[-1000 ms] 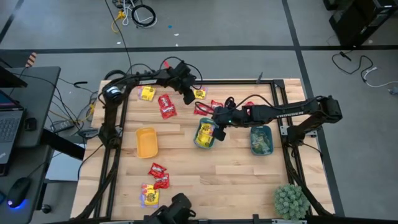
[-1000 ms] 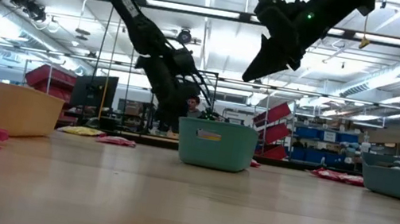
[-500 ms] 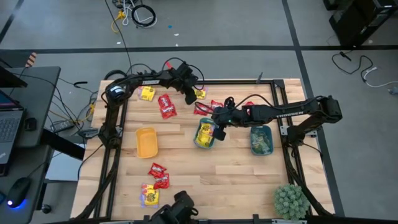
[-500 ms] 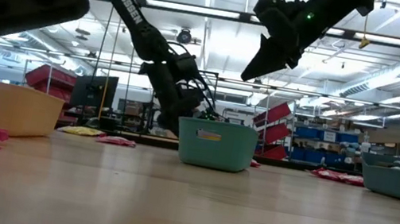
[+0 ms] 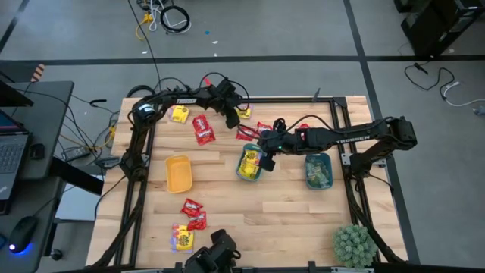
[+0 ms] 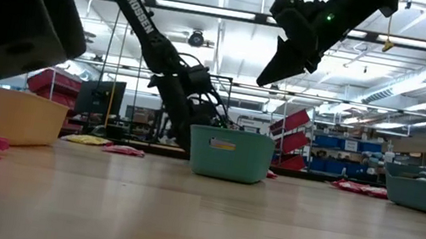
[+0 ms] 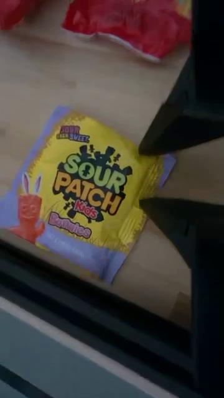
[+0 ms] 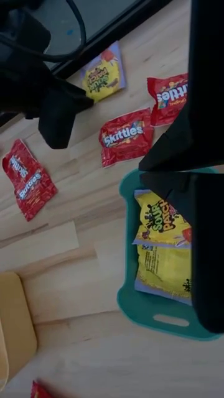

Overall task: Sort candy
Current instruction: Put the yellow candy pack into the green bin

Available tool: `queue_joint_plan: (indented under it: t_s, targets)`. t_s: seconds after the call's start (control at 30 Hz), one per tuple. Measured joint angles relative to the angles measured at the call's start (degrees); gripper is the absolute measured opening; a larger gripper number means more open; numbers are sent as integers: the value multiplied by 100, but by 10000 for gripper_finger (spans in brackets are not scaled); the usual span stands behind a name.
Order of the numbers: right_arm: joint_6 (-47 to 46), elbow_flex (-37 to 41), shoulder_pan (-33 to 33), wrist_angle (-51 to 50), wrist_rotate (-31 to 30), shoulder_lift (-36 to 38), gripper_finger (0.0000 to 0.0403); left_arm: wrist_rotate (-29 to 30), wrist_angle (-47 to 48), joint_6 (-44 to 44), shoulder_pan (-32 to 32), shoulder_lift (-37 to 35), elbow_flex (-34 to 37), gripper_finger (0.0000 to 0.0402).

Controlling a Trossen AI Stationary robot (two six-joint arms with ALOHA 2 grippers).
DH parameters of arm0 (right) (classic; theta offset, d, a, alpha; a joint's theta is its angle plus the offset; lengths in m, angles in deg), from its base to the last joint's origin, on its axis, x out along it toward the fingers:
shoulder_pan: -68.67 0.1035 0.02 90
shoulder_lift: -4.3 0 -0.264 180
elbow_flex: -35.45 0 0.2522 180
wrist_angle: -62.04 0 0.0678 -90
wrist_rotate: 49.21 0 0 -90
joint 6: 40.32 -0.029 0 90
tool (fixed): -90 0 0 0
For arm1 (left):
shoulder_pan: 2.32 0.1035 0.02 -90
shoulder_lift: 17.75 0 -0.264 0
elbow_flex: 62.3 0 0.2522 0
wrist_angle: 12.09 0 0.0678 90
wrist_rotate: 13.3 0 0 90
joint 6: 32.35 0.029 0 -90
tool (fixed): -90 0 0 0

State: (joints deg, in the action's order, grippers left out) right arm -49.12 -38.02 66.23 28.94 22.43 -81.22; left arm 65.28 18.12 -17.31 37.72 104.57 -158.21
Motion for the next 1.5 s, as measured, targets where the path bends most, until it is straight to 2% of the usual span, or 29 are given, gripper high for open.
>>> queue_joint_plan:
  t_s: [0.13,0.2,0.43,0.63,0.77,0.93,1.07,1.27,1.37,1.5]
  targets:
    - [0,0,0,0,1,0,1,17,74,290,13,0,0,24]
    - [4,0,0,0,0,-2,0,48,74,312,11,0,0,10]
    - [53,0,0,-67,-1,-2,0,270,245,416,14,-448,21,2]
    - [50,0,0,-494,-27,40,0,-152,905,608,-135,-1310,9,1]
    - [-199,0,2,-1156,-422,317,0,-374,1249,901,-484,-1867,105,1]
    - [-575,67,-1,-1648,-933,821,0,-683,1255,1210,-1055,-2478,658,0]
    - [-617,513,-25,-1254,-988,1306,0,-985,805,1969,-1566,-2879,1345,0]
    - [-658,1301,-79,-381,-967,1811,0,-1213,-62,3012,-2347,-2949,1974,0]
    - [-669,1569,-76,-43,-902,1904,0,-1137,-57,3721,-2669,-2847,2061,0]
    - [-696,1756,-74,177,-874,1919,0,-627,-150,4465,-3011,-2721,2051,0]
